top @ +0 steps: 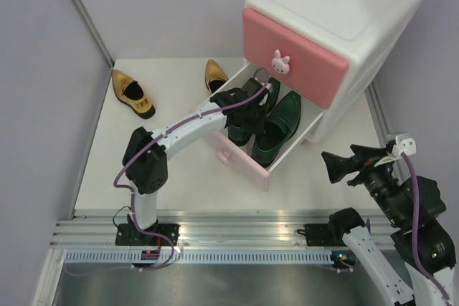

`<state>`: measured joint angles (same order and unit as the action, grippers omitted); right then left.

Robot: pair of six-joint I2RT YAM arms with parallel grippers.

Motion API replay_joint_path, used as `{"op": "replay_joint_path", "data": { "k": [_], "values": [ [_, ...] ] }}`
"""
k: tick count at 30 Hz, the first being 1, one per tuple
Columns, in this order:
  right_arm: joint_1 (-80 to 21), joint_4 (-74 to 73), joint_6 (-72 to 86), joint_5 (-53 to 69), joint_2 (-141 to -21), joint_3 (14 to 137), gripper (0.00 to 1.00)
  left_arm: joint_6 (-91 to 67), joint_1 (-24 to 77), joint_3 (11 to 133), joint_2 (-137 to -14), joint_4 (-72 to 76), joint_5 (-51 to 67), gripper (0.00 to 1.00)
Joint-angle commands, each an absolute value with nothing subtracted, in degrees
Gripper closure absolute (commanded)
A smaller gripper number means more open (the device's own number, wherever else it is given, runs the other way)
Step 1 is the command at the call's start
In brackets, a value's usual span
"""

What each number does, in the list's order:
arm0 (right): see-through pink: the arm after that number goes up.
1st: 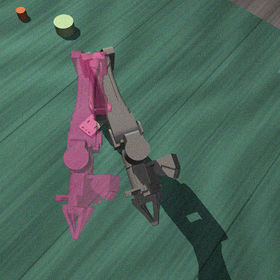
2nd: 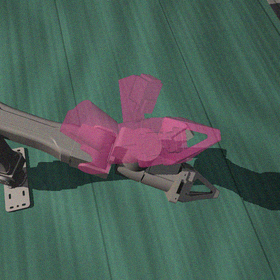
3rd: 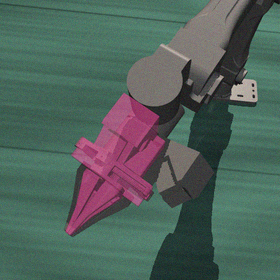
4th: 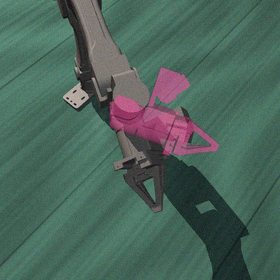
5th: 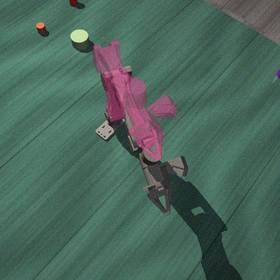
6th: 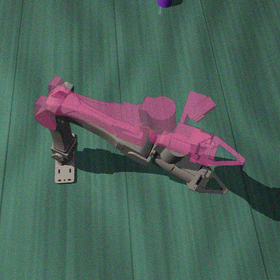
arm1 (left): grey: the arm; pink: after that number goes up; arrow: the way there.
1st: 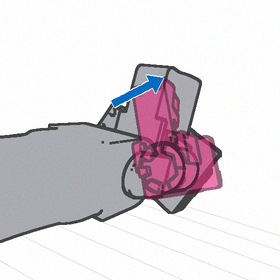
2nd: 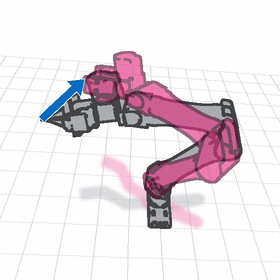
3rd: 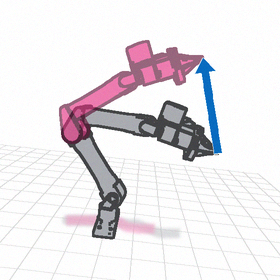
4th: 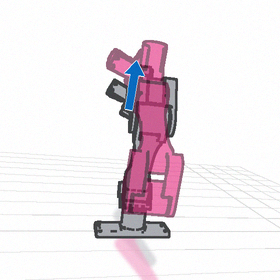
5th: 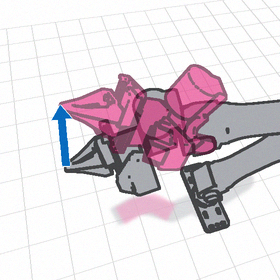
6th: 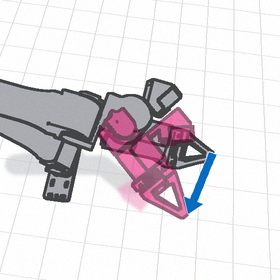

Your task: Place and organize the shoes in the shoe cabinet

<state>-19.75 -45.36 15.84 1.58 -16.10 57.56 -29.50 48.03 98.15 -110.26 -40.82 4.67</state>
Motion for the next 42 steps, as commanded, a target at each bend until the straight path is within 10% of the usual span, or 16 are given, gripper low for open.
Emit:
{"op": "replay_joint_path", "data": {
  "k": [1,19,42],
  "values": [
    [-19.78,-42.98,16.00,1.05,-17.14,57.39,0.02,-29.70,47.64,99.58,-109.60,-32.43,5.36,0.91],
    [-19.77,-42.71,16.17,1.23,-17.84,57.48,0.02,-29.18,46.85,98.88,-112.24,-28.48,4.13,0.82],
    [-19.78,-41.92,14.77,1.41,-18.63,58.71,0.02,-29.97,46.84,99.14,-99.32,-32.16,7.03,0.23]
  ]
}}
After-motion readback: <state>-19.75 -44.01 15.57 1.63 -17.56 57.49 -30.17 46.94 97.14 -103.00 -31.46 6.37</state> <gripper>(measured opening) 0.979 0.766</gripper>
